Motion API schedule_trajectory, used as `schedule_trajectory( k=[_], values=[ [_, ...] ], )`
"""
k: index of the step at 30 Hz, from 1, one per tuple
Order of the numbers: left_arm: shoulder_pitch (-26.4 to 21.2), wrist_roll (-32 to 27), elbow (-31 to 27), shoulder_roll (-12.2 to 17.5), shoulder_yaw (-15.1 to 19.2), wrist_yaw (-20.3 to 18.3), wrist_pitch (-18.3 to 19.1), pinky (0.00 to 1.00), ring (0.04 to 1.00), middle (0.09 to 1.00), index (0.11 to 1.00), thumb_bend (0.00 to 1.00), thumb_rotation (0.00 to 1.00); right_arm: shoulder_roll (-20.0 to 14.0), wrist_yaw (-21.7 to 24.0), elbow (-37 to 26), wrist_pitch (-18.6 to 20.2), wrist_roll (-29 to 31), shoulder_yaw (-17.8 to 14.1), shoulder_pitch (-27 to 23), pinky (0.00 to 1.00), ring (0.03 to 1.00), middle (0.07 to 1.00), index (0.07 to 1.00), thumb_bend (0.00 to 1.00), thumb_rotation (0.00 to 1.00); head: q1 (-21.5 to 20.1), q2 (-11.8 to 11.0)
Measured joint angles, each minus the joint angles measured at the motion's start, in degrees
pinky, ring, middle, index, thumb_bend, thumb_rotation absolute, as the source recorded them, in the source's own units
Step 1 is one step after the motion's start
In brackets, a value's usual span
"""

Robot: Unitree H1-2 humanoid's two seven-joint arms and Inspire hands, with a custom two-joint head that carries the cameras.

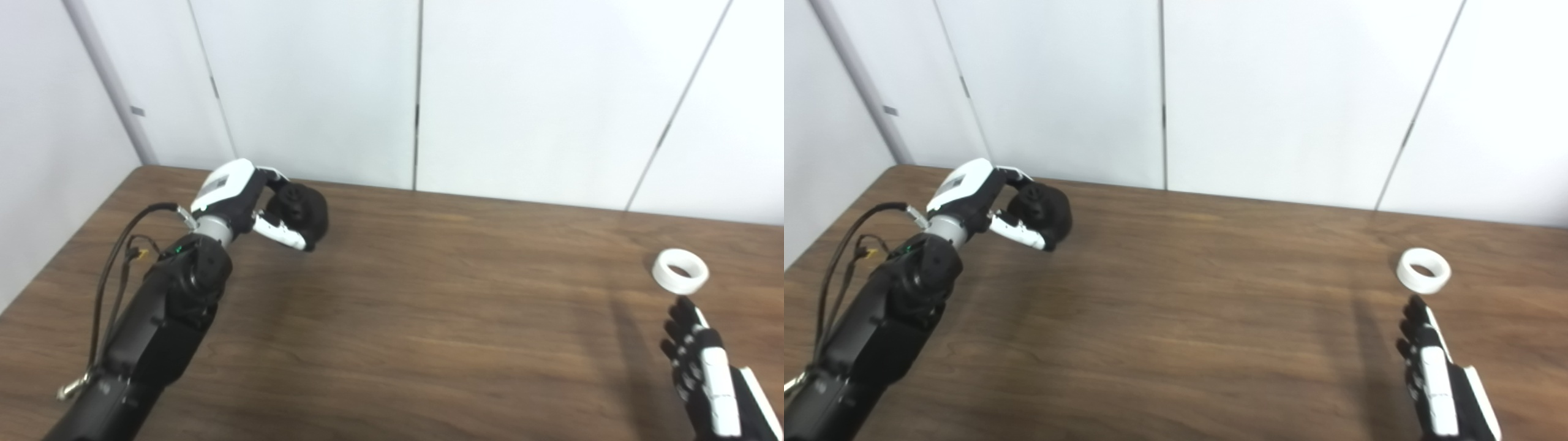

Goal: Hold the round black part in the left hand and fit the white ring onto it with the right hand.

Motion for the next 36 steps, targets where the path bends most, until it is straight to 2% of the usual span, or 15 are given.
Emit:
schedule_trajectory(
  k=[4, 7, 12, 14, 19, 22, 30, 36],
  values=[
    [2.73, -0.25, -9.34, -3.14, 0.27, -8.48, -0.03, 0.89, 0.907, 0.790, 0.484, 0.52, 0.05, 0.01, -0.17, 0.02, 0.02, -0.18, 0.56, -0.11, 1.00, 1.000, 0.991, 0.996, 0.59, 1.00, -1.94, 1.41],
    [5.22, 0.60, -14.18, -6.16, 0.04, -13.19, -0.07, 0.90, 0.907, 0.789, 0.484, 0.52, 0.05, 0.06, -0.60, 0.02, 0.11, -0.87, 1.07, -0.19, 1.00, 1.000, 0.986, 0.989, 0.62, 1.00, -3.43, 2.29],
    [8.90, 3.78, -19.84, -9.95, -2.49, -17.27, -0.05, 0.89, 0.913, 0.789, 0.483, 0.52, 0.05, 0.26, -1.28, -0.02, 1.54, -1.82, 1.91, -0.33, 1.00, 1.000, 0.974, 0.977, 0.64, 1.00, -5.27, 3.43],
    [10.00, 4.83, -21.07, -10.84, -4.34, -17.90, -0.07, 0.90, 0.910, 0.787, 0.482, 0.52, 0.05, 0.30, -1.82, -0.14, 1.95, -2.25, 2.31, -0.44, 0.99, 0.993, 0.969, 0.974, 0.64, 1.00, -6.33, 3.96],
    [12.28, 7.11, -22.81, -11.75, -9.71, -18.63, -0.61, 1.00, 0.906, 0.777, 0.482, 0.52, 0.05, 0.39, -2.25, -0.23, 2.18, -2.89, 3.43, -0.61, 0.97, 0.986, 0.963, 0.965, 0.64, 1.00, -8.35, 5.19],
    [13.86, 7.34, -23.78, -12.18, -12.59, -19.20, -2.69, 1.00, 0.881, 0.766, 0.482, 0.52, 0.05, 0.43, -2.53, -0.41, 2.20, -3.54, 3.95, -0.67, 0.98, 0.991, 0.964, 0.961, 0.65, 1.00, -8.71, 5.54],
    [16.58, 10.12, -22.96, -11.46, -16.57, -19.12, -9.02, 1.00, 0.875, 0.772, 0.481, 0.52, 0.06, 0.46, -3.01, -1.12, 3.64, -3.82, 4.33, -0.81, 0.98, 0.995, 0.964, 0.954, 0.71, 1.00, -9.41, 6.51],
    [18.71, 13.92, -19.59, -12.44, -18.39, -16.92, -13.82, 0.97, 0.860, 0.764, 0.480, 0.52, 0.05, 0.45, -3.26, -1.69, 3.76, -3.74, 4.32, -0.84, 1.00, 1.000, 0.967, 0.957, 0.72, 1.00, -9.24, 6.86]
  ],
)
